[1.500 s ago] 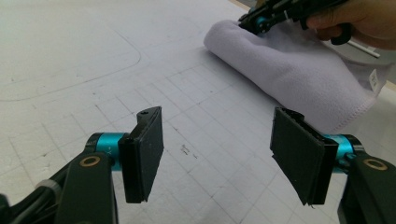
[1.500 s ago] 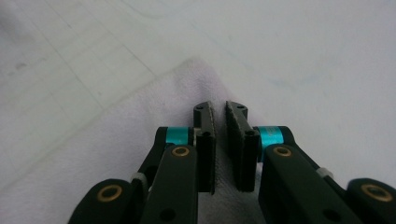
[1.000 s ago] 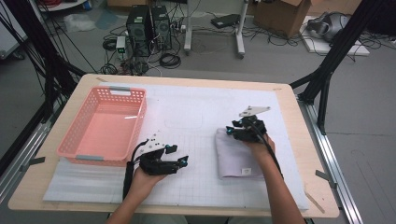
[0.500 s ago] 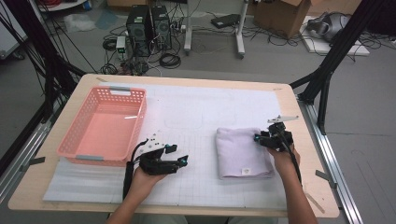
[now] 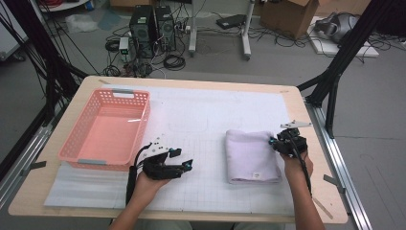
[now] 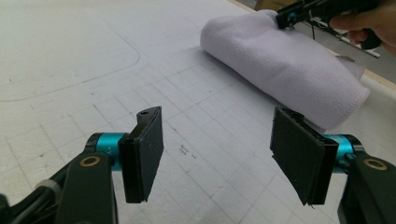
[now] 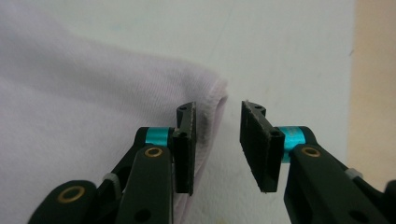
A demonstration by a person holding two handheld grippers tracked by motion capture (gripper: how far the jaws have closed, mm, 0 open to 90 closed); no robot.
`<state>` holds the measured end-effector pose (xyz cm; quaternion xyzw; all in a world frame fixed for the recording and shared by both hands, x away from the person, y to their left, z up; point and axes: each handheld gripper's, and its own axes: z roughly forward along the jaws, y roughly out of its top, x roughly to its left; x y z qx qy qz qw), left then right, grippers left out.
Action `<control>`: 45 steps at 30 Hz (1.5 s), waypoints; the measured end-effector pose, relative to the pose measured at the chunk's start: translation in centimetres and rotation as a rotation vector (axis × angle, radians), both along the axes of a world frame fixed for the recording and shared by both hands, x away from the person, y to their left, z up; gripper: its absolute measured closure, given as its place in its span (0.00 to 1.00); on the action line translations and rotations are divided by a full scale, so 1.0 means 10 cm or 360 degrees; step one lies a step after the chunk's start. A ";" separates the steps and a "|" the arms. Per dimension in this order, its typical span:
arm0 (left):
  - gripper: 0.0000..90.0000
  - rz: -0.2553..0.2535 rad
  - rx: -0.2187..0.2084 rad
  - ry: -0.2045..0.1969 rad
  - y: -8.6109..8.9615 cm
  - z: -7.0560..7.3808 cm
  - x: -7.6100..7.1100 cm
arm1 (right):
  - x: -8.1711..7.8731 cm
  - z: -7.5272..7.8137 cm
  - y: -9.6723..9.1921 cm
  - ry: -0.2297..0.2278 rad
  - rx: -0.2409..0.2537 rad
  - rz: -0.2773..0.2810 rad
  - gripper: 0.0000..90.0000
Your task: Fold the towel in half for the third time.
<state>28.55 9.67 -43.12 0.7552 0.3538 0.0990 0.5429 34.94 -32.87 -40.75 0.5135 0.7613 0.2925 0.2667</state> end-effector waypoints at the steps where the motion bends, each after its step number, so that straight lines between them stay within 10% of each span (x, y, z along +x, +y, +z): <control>1: 0.39 -0.0003 0.0004 -0.0003 0.00 0.00 0.00 | -0.02 0.05 0.02 -0.0060 -0.0007 0.0009 0.69; 4: 0.39 -0.0003 0.0008 -0.0005 0.00 0.00 0.00 | 0.00 0.12 0.11 -0.0138 0.0070 0.0141 0.74; 10: 0.39 -0.0003 0.0001 -0.0003 -0.01 0.00 -0.01 | 0.15 -0.03 0.29 -0.0023 0.0180 0.0264 0.76; 19: 0.39 -0.0007 0.0001 -0.0016 0.00 0.00 -0.01 | 0.22 -0.15 0.23 0.0067 0.0080 0.0150 0.79; 27: 0.39 0.0002 -0.0011 -0.0017 0.01 0.01 -0.01 | -0.23 0.09 0.09 -0.0124 0.0147 0.0241 0.70; 36: 0.39 -0.0002 -0.0003 -0.0020 0.00 0.01 -0.01 | -0.81 -0.11 -0.08 -0.0049 0.0182 0.0236 0.59; 40: 0.39 -0.0009 -0.0009 -0.0024 -0.02 0.02 -0.01 | -0.82 -0.22 -0.10 0.0083 0.0205 0.0292 0.91; 45: 0.39 -0.0002 -0.0013 -0.0019 -0.01 0.02 -0.01 | -0.90 -0.12 -0.16 0.0034 0.0176 0.0265 0.94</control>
